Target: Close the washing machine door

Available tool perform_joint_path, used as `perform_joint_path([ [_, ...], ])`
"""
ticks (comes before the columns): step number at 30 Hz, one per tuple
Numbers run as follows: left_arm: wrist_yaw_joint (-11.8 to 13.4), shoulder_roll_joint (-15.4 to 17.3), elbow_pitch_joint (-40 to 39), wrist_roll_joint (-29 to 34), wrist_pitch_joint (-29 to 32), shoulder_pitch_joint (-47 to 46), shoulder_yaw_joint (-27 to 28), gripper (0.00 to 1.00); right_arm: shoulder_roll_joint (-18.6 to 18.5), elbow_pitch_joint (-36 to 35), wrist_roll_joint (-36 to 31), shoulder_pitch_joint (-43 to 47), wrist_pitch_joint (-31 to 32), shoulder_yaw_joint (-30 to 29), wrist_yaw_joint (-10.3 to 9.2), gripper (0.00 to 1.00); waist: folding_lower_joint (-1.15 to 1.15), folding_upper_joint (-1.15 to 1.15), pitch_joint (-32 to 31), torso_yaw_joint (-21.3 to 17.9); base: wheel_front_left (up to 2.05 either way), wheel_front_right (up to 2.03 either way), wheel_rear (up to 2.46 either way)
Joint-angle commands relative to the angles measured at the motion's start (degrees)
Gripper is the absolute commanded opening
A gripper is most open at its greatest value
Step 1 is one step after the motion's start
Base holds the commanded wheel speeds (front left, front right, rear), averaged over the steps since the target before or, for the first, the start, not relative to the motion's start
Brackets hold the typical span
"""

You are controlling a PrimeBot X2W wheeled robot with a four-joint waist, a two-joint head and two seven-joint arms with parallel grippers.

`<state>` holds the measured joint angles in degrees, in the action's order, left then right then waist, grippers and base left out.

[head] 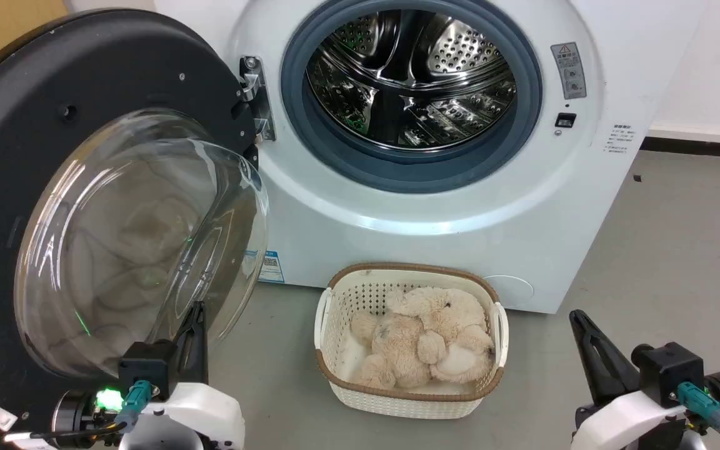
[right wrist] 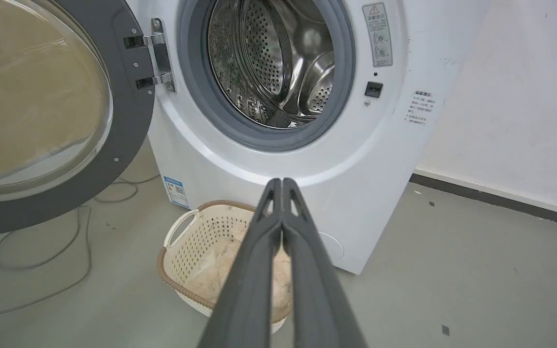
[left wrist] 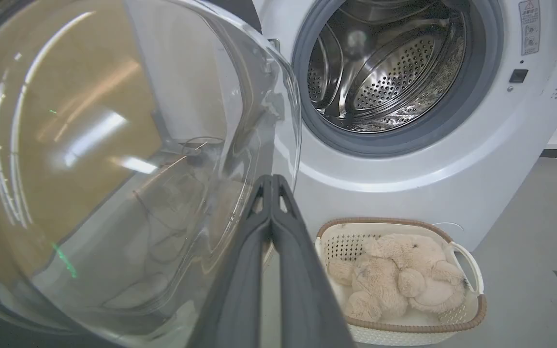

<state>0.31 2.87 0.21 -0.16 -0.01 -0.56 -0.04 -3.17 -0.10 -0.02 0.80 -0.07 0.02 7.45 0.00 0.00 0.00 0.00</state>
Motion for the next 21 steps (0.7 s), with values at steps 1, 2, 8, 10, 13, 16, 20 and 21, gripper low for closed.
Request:
perform_joint_path([
  [1,-0.3,0.0,-0.2,0.2,0.0,0.6,0.0,0.0,0.3,0.1,0.0,-0.8,0.1,0.0,0.03,0.0,0.0,0.0,0.0,0.0,0.0,0.0,0.0],
  [2,-0.3,0.0,-0.2,0.2,0.0,0.6,0.0,0.0,0.3,0.1,0.0,-0.8,0.1,0.0,0.03,0.0,0.0,0.0,0.0,0.0,0.0,0.0,0.0],
  [8,0.0,0.0,0.0,0.0,0.0,0.0,0.0,1.0,0.0,0.0,0.0,0.0,0.0,0.0,0.0,1.0,0.0,0.0,0.0,0.0,0.0,0.0,0.0],
  [10,0.0,0.0,0.1,0.0,0.0,0.0,-0.1,1.0,0.0,0.0,0.0,0.0,0.0,0.0,0.0,1.0,0.0,0.0,0.0,0.0,0.0,0.0,0.0],
  [13,0.1,0.0,0.1,-0.1,-0.2,0.0,-0.1,1.0,0.0,0.0,0.1,0.1,-0.2,0.0,0.0,1.0,0.0,0.0,0.0,0.0,0.0,0.0,0.0],
  [16,0.2,0.0,0.1,-0.1,-0.6,0.1,-0.3,1.0,0.0,0.0,0.2,0.1,-0.6,0.0,0.0,1.0,0.0,0.0,0.0,0.1,0.0,0.0,0.0],
  [20,0.4,0.0,0.1,-0.3,-1.1,0.2,-0.5,1.0,0.0,0.0,0.4,0.3,-1.1,-0.1,0.0,1.0,0.0,0.0,0.0,0.3,0.0,0.0,0.0],
  [21,0.4,0.0,0.1,-0.3,-1.2,0.2,-0.5,1.0,0.0,0.0,0.5,0.3,-1.2,0.0,0.0,1.0,0.0,0.0,0.0,0.4,0.0,0.0,0.0],
])
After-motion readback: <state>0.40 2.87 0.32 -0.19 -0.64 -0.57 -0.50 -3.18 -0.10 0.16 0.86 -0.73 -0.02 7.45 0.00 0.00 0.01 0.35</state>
